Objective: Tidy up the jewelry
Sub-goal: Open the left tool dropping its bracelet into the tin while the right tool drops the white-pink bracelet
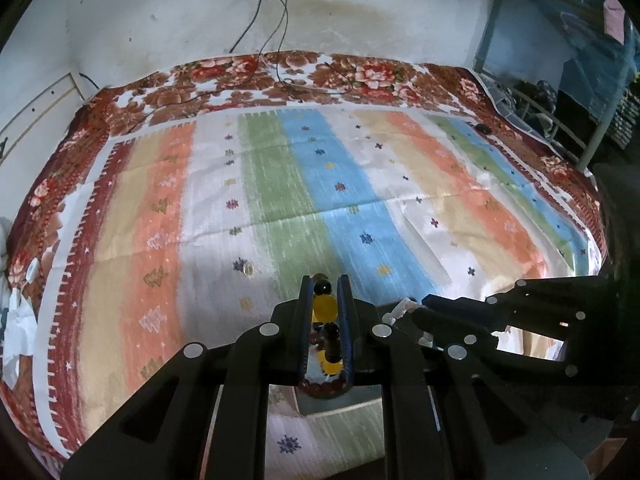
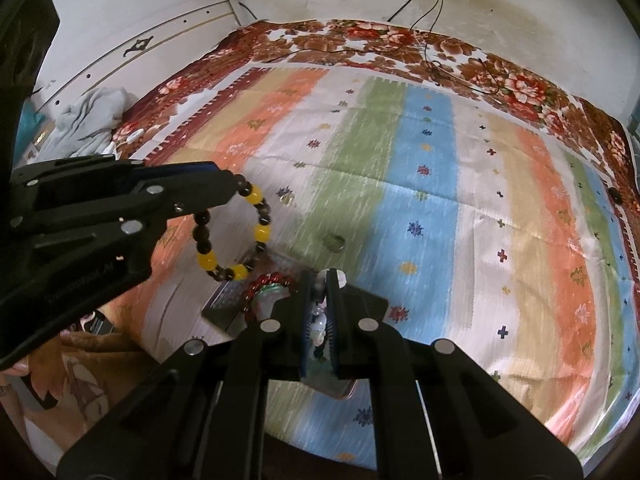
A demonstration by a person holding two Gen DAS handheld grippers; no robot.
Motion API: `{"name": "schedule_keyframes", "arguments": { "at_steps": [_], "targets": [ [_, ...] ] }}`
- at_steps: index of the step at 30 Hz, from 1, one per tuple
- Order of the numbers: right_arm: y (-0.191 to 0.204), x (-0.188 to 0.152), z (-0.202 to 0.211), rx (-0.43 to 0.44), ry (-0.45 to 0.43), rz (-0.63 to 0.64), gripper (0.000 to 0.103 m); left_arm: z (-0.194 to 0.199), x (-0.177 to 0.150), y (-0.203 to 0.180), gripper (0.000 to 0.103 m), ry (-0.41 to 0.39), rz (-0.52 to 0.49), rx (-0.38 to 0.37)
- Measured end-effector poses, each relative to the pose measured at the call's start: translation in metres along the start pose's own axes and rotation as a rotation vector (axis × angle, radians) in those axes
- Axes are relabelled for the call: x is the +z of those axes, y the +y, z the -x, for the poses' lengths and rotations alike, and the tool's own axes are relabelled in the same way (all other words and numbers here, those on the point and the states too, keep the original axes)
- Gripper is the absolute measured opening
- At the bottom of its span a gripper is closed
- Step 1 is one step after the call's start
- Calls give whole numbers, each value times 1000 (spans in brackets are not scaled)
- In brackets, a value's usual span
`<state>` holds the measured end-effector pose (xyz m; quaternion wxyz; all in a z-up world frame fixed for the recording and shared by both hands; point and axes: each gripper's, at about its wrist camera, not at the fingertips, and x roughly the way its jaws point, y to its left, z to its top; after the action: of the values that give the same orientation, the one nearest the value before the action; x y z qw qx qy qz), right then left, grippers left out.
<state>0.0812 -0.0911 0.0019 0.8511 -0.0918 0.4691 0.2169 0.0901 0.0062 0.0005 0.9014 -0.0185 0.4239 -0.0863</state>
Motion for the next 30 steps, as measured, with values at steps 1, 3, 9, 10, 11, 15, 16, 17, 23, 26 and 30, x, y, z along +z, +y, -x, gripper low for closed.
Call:
{"name": "schedule_keyframes", "arguments": {
  "at_steps": [1,3,9,10,11,15,16,17,23,26,30],
  "targets": [
    [0,-1,0,0,2,0,8,-1,-2,-1,12,6,-1,0],
    [0,-2,-1,-3,6,-1,8,-1,-4,-3,12,11,-5,-1],
    [-2,-3,-4,-4,16,-8,8,-4,-6,-4,12,22,-9,1],
    [-3,-3,-5,-4,19,-9,8,-5,-7,-3,12,24,-9,3],
    [-3,-3,-6,-2,23,-12,8,-5,-7,-3,12,27,-9,4],
    [-7,-2,-8,6,32,-21,8,-7,-7,-2,11,34,-11,2],
    [-7,-2,-9,8,33,-21,8,-8,-7,-2,11,35,-11,2],
    [-7,-2,-9,8,35,-21,8,-8,-8,-2,11,37,-11,3],
    [-8,-2,-10,7,37,-22,9,-10,-8,-3,8,41,-10,-1],
    [-10,-3,-14,-2,45,-27,31,-14,-9,0,14,51,-3,10],
    [-14,-3,-17,-3,51,-43,37,-15,-7,10,23,53,19,18]
  ]
}}
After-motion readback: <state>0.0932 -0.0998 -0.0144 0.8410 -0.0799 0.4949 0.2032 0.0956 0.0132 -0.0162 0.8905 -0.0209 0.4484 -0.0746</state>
